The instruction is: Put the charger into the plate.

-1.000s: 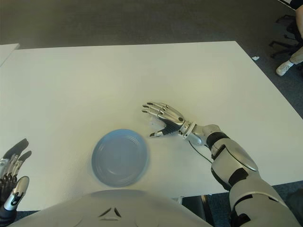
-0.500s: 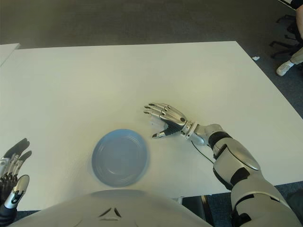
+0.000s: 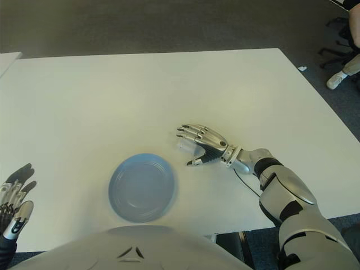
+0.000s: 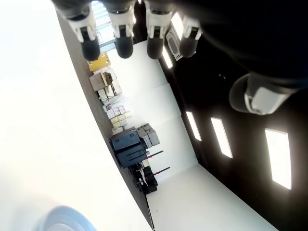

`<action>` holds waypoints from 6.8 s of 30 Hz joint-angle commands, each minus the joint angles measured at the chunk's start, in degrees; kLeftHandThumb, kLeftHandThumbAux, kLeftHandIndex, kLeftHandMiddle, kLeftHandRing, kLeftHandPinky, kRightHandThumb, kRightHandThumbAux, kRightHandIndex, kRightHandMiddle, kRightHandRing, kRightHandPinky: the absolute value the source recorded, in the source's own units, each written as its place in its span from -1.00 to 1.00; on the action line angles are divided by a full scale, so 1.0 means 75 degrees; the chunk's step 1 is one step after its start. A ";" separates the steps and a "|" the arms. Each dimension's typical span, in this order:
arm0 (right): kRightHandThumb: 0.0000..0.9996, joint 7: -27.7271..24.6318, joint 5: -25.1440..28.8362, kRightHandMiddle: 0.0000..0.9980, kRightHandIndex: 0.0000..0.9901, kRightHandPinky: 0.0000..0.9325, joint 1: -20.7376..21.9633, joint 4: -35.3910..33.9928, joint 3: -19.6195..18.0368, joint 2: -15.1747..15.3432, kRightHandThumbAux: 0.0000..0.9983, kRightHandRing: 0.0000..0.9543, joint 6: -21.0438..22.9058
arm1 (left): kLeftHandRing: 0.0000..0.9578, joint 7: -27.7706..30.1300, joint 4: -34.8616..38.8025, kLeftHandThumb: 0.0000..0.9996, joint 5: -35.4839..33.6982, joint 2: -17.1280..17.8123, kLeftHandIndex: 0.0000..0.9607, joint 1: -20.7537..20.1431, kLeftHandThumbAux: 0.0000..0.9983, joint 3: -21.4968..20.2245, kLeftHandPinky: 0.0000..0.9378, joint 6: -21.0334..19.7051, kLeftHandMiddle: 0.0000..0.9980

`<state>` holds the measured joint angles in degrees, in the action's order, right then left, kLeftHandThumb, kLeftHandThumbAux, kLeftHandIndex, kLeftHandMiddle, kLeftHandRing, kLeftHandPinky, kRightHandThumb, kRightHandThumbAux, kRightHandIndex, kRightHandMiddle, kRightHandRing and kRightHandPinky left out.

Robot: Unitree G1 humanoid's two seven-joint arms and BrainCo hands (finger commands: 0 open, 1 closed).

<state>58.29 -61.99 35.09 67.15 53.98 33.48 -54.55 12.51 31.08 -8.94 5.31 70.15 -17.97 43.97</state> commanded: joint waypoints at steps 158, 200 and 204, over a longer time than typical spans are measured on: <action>-0.90 0.4561 -0.2168 0.83 0.75 0.94 -0.0400 -0.0160 0.1939 -0.0037 0.33 0.89 0.1647 | -0.74 -0.0964 0.0508 -0.63 -0.0329 -0.1306 -0.64 0.0737 0.12 0.1573 -0.76 0.0182 -0.66; -0.31 0.2504 -0.1168 0.78 0.62 0.90 0.0594 -0.2696 -0.0139 0.1105 0.56 0.84 -0.0369 | -0.75 -0.1771 0.1184 -0.91 0.1707 -0.1582 -0.69 0.0490 0.14 0.2151 -0.83 -0.1344 -0.67; -0.26 0.2210 -0.1109 0.78 0.62 0.90 0.0536 -0.2794 -0.0308 0.1131 0.56 0.84 -0.0538 | -0.77 -0.1834 0.1150 -0.98 0.1864 -0.1617 -0.72 0.0459 0.06 0.2115 -0.87 -0.1268 -0.69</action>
<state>76.76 -71.25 39.56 46.85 52.64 41.59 -57.31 -0.18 40.47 3.78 -5.76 75.29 -1.76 33.86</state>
